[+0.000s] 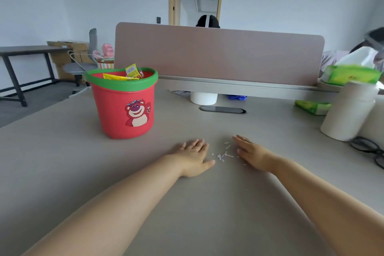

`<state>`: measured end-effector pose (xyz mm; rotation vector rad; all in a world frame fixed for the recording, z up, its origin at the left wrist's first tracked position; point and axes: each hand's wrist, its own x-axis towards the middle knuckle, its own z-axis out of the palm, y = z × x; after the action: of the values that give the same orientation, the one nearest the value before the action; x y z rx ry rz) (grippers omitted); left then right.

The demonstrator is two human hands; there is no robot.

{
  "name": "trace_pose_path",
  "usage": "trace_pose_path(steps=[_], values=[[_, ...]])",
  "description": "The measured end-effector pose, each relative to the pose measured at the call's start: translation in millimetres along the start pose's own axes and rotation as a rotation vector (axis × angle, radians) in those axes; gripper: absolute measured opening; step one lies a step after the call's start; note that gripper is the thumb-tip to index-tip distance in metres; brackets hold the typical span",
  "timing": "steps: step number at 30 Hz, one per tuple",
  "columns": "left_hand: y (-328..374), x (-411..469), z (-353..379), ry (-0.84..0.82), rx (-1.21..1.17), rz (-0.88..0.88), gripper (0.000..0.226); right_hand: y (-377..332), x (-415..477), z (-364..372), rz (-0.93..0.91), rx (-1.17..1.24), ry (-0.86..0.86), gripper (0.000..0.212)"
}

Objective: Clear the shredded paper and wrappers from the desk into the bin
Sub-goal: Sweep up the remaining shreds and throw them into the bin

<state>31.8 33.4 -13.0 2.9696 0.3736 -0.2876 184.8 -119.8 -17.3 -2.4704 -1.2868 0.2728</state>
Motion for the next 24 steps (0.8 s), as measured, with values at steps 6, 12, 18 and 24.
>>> trace_pose_path(steps=[6,12,18,24], values=[[28.4,12.6,2.2,0.034,-0.007,0.116,0.071,-4.7,10.0,4.0,-0.162,0.025,-0.043,0.046],[29.3,-0.3,4.2,0.028,-0.098,0.168,0.072,2.1,-13.3,-13.1,-0.086,0.534,-0.108,0.043],[28.7,15.0,-1.4,0.093,-0.375,0.121,0.079,21.3,-25.4,-30.9,0.05,0.825,0.175,0.035],[53.1,36.0,2.0,0.039,-0.054,0.105,0.081,5.6,-20.3,-16.3,0.133,0.796,0.192,0.047]])
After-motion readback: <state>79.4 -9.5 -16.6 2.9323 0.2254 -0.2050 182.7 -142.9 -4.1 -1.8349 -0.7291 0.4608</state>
